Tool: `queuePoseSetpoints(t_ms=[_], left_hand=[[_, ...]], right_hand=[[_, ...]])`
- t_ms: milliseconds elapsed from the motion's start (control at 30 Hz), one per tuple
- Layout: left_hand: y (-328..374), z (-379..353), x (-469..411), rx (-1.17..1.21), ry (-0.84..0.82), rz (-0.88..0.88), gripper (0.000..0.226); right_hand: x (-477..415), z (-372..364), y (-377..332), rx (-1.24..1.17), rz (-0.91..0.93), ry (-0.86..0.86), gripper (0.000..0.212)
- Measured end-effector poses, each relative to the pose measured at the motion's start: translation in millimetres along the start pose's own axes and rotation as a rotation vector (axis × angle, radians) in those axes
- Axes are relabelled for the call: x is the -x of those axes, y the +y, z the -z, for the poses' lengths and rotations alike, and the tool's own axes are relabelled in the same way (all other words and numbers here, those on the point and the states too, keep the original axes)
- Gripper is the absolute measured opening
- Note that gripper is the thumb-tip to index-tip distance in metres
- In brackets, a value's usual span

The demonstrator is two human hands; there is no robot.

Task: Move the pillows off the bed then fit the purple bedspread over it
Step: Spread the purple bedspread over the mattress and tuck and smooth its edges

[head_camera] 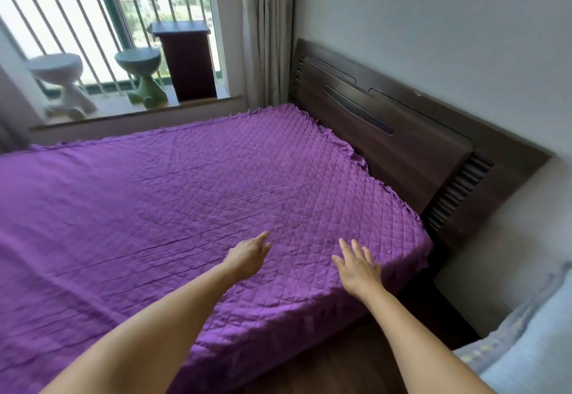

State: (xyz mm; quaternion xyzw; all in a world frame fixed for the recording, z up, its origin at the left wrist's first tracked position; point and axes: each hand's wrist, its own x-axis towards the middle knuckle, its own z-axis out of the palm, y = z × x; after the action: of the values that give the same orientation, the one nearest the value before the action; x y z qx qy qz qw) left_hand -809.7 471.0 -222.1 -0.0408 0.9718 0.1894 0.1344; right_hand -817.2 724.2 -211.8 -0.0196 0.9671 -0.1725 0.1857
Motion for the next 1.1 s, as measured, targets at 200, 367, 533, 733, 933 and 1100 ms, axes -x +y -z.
queuePoseSetpoints(t_ms=[200, 367, 533, 733, 933, 1100], left_hand=[[-74.6, 7.1, 30.8, 0.019, 0.016, -0.017, 0.050], [-167.6, 17.8, 54.2, 0.080, -0.003, 0.050, 0.051], [-225.8, 28.9, 77.3, 0.107, 0.018, 0.055, 0.050], [-280.4, 25.0, 129.1, 0.119, -0.024, 0.121, 0.051], [-333.8, 16.9, 185.5, 0.179, 0.016, 0.199, 0.051], [-361.6, 5.7, 237.7, 0.212, 0.078, 0.254, 0.050]], right_hand=[[14.4, -38.5, -54.6, 0.037, -0.012, -0.019, 0.055], [35.2, -87.0, -144.1, 0.051, 0.029, -0.028, 0.055], [58.9, -134.9, -220.4, 0.039, 0.080, -0.053, 0.056], [97.2, -180.9, -266.8, 0.096, 0.130, -0.098, 0.056], [128.6, -198.4, -296.7, 0.131, 0.176, -0.089, 0.056], [169.2, -228.4, -317.3, 0.093, 0.239, -0.099, 0.056]])
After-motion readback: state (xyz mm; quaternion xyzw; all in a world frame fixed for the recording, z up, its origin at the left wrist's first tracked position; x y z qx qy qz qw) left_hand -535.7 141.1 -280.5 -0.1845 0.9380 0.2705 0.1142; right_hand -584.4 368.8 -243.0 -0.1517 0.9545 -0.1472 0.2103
